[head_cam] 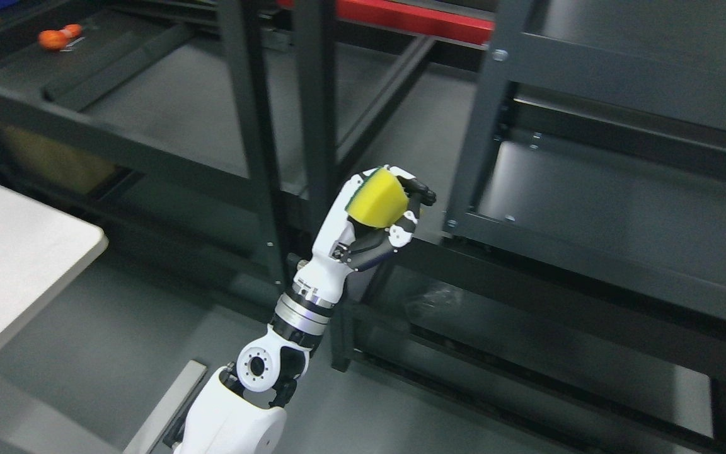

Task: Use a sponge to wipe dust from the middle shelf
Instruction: 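Carry the sponge in the left hand toward the black shelf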

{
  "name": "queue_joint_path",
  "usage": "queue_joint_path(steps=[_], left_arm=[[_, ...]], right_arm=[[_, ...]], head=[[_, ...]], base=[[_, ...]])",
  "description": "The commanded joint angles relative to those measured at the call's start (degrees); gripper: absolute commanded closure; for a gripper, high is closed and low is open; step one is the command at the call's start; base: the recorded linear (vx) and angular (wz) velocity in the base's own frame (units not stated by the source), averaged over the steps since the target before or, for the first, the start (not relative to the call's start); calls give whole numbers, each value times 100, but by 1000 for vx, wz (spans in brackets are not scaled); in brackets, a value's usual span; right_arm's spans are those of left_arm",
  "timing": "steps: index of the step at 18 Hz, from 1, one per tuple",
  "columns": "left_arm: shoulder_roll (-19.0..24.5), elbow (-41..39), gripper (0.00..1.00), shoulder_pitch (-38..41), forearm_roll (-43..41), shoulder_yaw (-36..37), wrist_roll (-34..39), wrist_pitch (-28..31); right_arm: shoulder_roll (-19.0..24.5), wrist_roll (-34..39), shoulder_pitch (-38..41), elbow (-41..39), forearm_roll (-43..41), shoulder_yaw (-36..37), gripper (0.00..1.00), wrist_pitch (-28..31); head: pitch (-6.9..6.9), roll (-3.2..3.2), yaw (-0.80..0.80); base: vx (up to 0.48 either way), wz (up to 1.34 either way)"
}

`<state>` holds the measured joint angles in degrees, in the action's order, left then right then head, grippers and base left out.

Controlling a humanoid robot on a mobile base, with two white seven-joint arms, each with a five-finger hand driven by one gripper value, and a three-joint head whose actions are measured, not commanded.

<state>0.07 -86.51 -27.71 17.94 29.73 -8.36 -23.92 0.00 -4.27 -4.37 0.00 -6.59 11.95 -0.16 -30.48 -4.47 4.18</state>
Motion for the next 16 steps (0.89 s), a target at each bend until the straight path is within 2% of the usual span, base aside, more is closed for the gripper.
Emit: queue_joint_path(steps=[1,4,8,11,13,16], left_arm=[[93,-15,99,-1373,-306,2123,-86,98],[93,55,99,-2386,-1273,2300,-542,211],[93,108,99,-3572,-1960,2406,-956,247],[93,747,99,-5397,-2478,2310,-992,203],[93,1047,99,-5946,-2847,2344,-983,159],[93,1381,99,-6561,-3926,2441,-948,98]], right_arm=[[-100,14,-2,-100,0,0,0,421],[-100,14,-2,-100,0,0,0,421],[-100,14,-2,-100,0,0,0,421],[-100,14,-2,-100,0,0,0,421],[-100,14,-2,-100,0,0,0,421],[-100,14,-2,-100,0,0,0,421]], head=[[0,0,0],[2,0,0],[2,0,0],[3,0,0],[3,0,0],[3,0,0]], base=[[-127,-1010],[-94,-957],[-32,-668],[33,-95],[32,29],[20,14]])
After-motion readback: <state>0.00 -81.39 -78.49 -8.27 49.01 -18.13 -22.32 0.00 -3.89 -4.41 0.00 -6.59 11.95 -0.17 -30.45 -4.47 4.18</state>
